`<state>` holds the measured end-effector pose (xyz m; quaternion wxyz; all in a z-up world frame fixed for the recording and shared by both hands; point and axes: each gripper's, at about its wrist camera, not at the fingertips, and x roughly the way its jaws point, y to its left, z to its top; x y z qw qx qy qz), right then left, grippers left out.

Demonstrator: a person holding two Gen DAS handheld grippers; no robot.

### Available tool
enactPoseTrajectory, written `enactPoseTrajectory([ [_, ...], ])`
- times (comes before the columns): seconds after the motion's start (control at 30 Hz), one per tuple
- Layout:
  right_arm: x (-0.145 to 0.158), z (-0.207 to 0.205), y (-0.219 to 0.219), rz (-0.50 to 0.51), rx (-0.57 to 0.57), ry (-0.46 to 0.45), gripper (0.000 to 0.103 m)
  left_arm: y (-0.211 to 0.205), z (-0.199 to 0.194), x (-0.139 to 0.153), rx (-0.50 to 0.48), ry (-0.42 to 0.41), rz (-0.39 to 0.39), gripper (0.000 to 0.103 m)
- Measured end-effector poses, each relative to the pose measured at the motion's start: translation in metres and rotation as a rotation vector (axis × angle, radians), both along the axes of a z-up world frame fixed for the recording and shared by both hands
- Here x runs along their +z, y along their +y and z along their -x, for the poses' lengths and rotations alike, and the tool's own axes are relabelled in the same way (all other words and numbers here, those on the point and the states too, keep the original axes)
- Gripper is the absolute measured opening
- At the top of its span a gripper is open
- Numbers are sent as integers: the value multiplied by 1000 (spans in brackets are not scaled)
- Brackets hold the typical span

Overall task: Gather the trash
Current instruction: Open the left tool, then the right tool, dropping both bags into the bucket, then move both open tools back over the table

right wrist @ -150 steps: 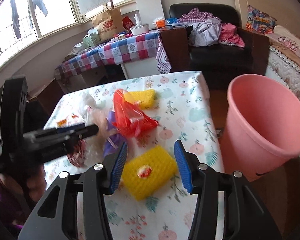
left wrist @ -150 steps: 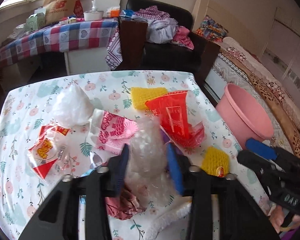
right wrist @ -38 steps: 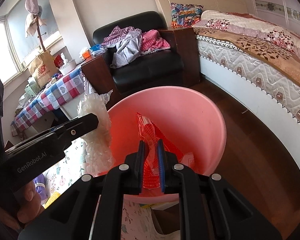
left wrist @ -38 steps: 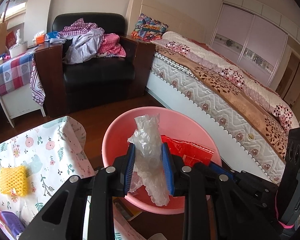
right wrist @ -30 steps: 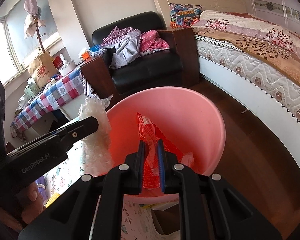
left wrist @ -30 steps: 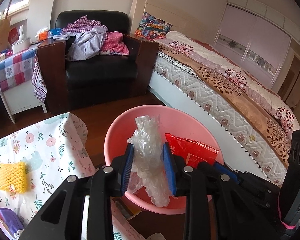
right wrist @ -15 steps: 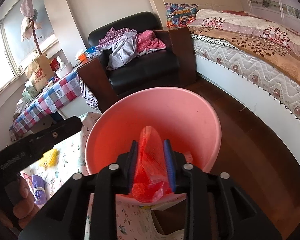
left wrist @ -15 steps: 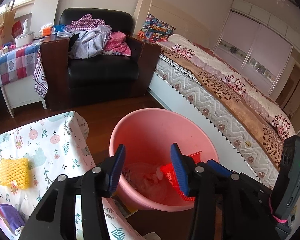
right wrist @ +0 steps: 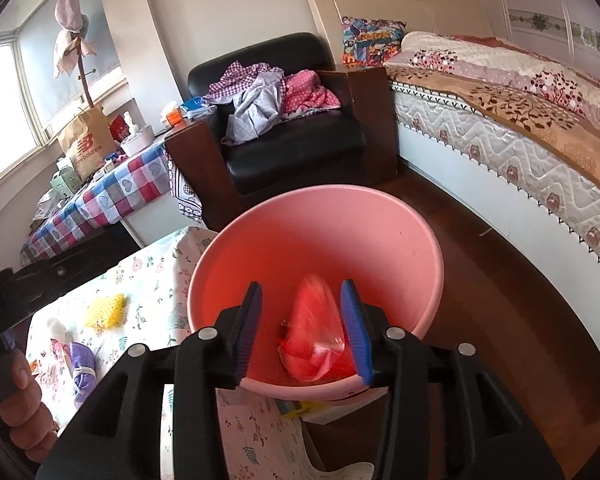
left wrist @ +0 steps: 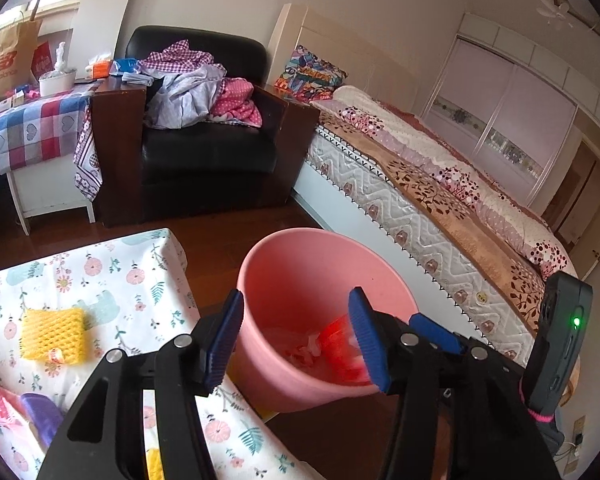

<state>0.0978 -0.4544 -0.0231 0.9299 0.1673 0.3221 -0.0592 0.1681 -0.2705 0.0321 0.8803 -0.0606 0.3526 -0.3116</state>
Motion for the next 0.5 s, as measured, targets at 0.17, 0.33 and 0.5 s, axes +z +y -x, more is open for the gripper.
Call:
enactPoseTrajectory([
  [0.17, 6, 5, 2, 2, 4, -10, 42, 21, 11, 9, 22, -15, 11, 54],
  [0.33, 12, 13, 13, 1, 32, -20, 42, 49, 24, 19, 59, -48, 6, 54],
  [0.5, 16, 21, 33, 5, 87, -31, 42, 85, 40, 29, 106, -83, 9, 54],
])
